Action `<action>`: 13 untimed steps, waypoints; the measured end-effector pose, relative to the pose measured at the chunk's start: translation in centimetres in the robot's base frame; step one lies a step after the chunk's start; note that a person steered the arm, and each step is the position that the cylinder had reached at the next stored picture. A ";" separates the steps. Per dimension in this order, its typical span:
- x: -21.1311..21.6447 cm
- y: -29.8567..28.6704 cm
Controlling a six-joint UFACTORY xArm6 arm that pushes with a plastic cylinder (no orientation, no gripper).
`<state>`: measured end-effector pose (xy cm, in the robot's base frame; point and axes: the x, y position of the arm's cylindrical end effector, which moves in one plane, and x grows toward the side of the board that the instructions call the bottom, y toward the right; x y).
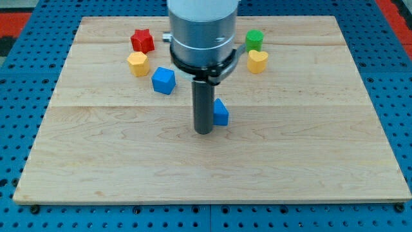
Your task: Slide the blue triangle to the right side of the blue cube
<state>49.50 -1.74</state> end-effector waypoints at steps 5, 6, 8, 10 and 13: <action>-3.4 9.4; -5.1 9.1; -4.4 7.3; -8.0 8.2; -4.2 1.6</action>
<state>45.26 -0.17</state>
